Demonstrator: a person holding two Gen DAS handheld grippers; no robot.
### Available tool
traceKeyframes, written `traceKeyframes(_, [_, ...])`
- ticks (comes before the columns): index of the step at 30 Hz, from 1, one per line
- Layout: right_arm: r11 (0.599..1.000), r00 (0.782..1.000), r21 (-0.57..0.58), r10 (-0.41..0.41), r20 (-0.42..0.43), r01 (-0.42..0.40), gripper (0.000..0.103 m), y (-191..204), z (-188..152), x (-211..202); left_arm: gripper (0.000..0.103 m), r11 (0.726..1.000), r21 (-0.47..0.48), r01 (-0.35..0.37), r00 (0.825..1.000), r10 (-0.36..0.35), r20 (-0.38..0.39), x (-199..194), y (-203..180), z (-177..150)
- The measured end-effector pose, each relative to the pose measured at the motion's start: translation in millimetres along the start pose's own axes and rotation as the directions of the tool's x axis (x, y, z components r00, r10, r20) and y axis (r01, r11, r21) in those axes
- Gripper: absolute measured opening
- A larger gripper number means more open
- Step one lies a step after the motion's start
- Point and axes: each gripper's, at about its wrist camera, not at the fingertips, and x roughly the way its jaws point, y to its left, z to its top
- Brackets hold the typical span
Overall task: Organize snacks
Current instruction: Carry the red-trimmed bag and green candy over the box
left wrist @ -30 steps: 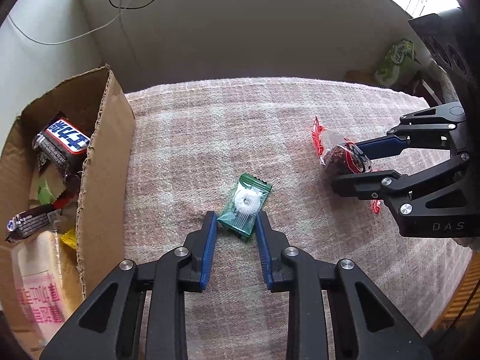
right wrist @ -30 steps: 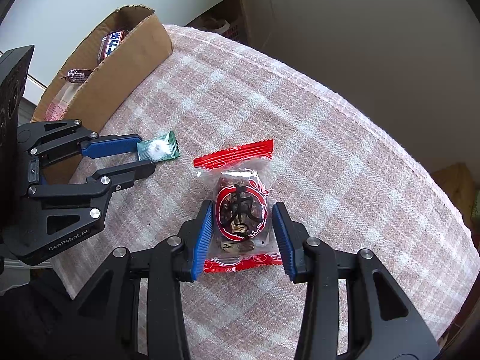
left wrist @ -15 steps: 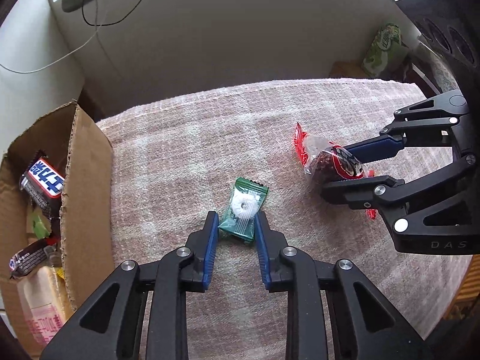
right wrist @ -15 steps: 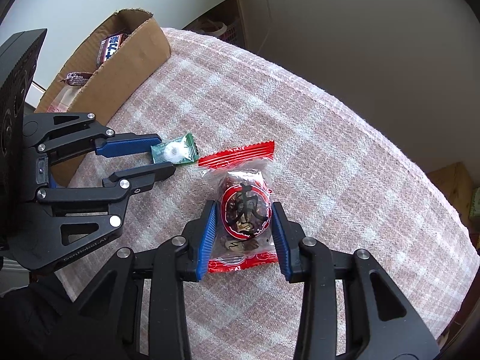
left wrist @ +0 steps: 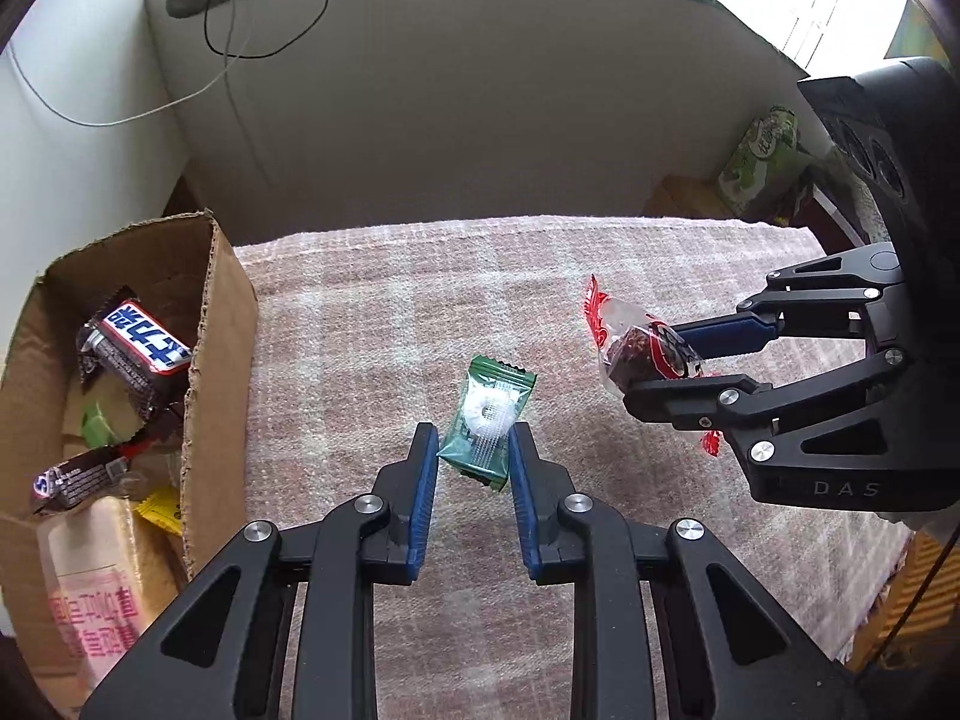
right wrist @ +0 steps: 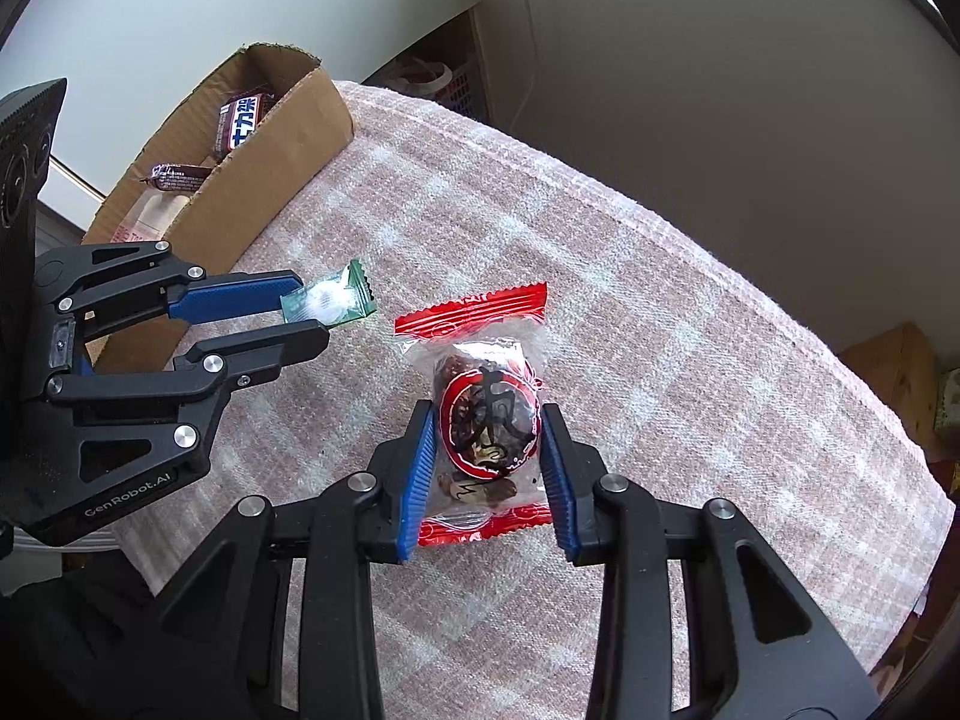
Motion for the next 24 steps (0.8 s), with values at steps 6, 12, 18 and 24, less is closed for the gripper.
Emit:
traceKeyframes(6, [1.0, 1.0, -0.016, -0.002, 0.03, 0.003, 0.035, 16.5, 9.5, -25.0, 0.022, 1.0, -0.013, -0.006, 0.999, 0.007, 0.035, -31.2, 21.2, -4.5])
traceKeyframes(12, [0.999, 0.999, -0.051, 0.001, 0.051, 0.002, 0.035, 47.2, 25.2, -37.3, 0.022, 0.999, -0.044, -0.026, 0.997, 0.029, 0.066, -59.2, 46.3, -12.5])
traceKeyframes(18, [0.996, 0.998, -0.088, 0.007, 0.063, -0.001, 0.035, 82.8, 43.4, -40.0, 0.022, 0.996, -0.076, -0.043, 0.994, 0.05, 0.094, -85.8, 71.2, -23.6])
traceKeyframes(24, [0.992, 0.998, -0.122, 0.021, 0.068, -0.012, 0.035, 116.0, 57.6, -37.3, 0.022, 0.993, -0.102, -0.058, 0.991, 0.069, 0.111, -103.5, 94.9, -34.8])
